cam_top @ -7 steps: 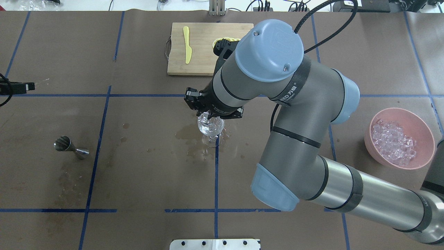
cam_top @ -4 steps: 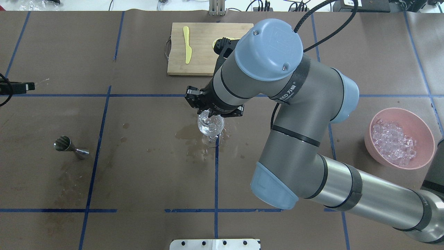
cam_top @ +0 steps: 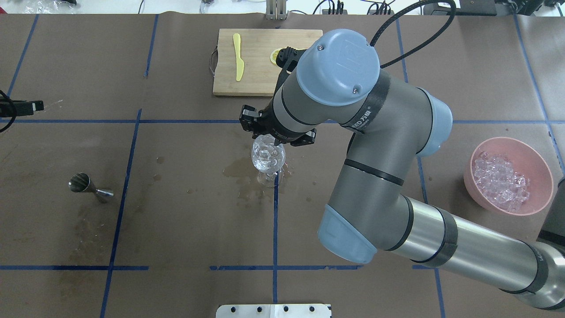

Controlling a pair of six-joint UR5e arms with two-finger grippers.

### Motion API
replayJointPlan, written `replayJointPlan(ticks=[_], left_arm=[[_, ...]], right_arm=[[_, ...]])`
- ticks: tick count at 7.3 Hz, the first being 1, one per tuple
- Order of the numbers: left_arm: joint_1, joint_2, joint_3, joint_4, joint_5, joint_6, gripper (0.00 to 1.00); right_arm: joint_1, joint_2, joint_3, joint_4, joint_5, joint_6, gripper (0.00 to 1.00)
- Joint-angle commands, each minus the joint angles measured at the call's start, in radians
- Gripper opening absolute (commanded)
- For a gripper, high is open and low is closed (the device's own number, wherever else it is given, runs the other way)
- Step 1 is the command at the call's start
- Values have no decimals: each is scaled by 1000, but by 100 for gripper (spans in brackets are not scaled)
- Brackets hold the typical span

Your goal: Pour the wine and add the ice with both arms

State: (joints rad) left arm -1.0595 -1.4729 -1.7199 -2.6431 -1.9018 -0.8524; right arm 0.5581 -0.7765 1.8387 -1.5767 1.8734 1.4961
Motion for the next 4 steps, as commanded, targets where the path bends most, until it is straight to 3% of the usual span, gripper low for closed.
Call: replayJointPlan(ticks=[1, 3, 4], left_arm=[[1, 2, 0, 3, 1, -1, 100], [-8, 2, 28, 43, -5, 184, 100], [-89, -4, 28, 142, -9, 314, 100]], right_arm=[[11, -3, 10, -5, 4, -10, 100], [138, -87, 63, -6, 117, -125, 100], [223, -172, 97, -6, 178, -240, 100]])
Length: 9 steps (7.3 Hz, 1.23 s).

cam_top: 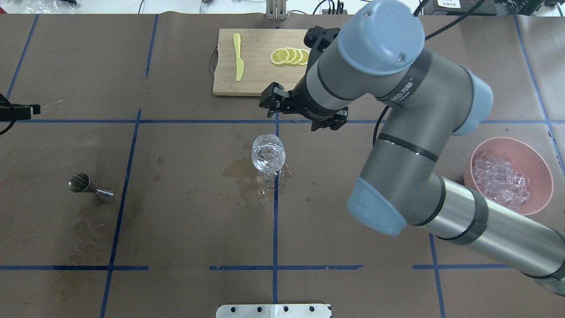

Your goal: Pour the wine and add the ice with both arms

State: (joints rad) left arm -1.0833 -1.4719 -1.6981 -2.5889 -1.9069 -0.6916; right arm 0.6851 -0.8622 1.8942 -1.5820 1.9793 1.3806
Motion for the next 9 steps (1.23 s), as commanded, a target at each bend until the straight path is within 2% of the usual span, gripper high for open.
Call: replayJointPlan(ticks=[1, 3, 5, 6, 7, 8, 9], left_arm=[[-152, -11, 6, 161, -45, 296, 100], [-345, -13, -8, 318, -133, 513, 100], [-572, -63, -17, 640, -329, 746, 100], [-613, -123, -73, 826, -366, 748, 100], [-630, -133, -143, 1024, -368, 748, 100], [-617, -130, -147, 1121, -370, 753, 100], [-521, -57, -147, 1121, -371, 768, 100]], right_arm=[[205, -163, 52, -4, 141, -276, 100], [391, -311, 33, -27, 219, -633, 100], [570, -386, 23, -160, 219, -1035, 100], [638, -405, 20, -241, 220, -1198, 100], [695, -434, 10, -312, 278, -1344, 100], [721, -484, -10, -332, 361, -1484, 100], [722, -509, -10, -335, 406, -1494, 100]])
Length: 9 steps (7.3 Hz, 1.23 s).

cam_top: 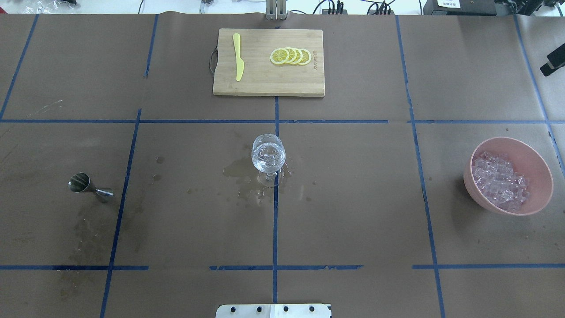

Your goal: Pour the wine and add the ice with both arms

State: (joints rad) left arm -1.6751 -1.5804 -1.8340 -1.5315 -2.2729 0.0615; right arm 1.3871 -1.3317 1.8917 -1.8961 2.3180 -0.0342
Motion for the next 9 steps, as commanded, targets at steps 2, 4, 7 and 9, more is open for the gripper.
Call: replayJointPlan(ticks=[2, 4, 7, 9], left_arm=[[187, 76, 10, -87, 4, 8, 100], [207, -13, 155, -194, 4, 11, 100], [199, -7, 159, -211, -4, 5, 100], [196, 0, 128, -222, -7, 6, 100]], right_arm=[[20, -90, -38, -32, 72, -78, 100], [18, -96, -100, -22, 105, -85, 100], [20, -96, -173, -29, 37, -85, 100], [18, -100, -178, -23, 34, -87, 100]])
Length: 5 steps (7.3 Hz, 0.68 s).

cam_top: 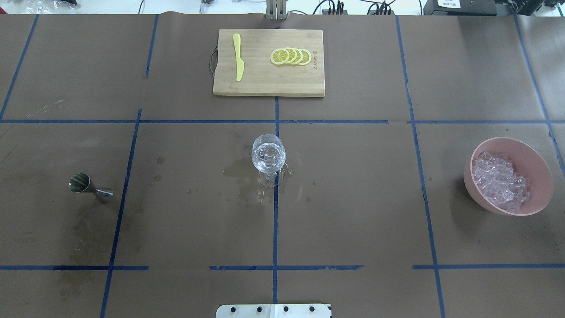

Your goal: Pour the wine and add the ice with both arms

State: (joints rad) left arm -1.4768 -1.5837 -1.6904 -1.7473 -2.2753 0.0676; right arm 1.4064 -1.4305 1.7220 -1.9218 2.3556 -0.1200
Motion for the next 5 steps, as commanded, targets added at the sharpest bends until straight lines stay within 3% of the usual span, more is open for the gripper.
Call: replayJointPlan(ticks=[1, 5], left_arm=[[-2, 19, -11, 5, -4, 6, 100], [-7, 50, -11, 12, -4, 6, 100]], right_arm=[[-1, 4, -18, 3, -6, 0, 100], [-1, -22, -10, 4, 4, -3, 100]])
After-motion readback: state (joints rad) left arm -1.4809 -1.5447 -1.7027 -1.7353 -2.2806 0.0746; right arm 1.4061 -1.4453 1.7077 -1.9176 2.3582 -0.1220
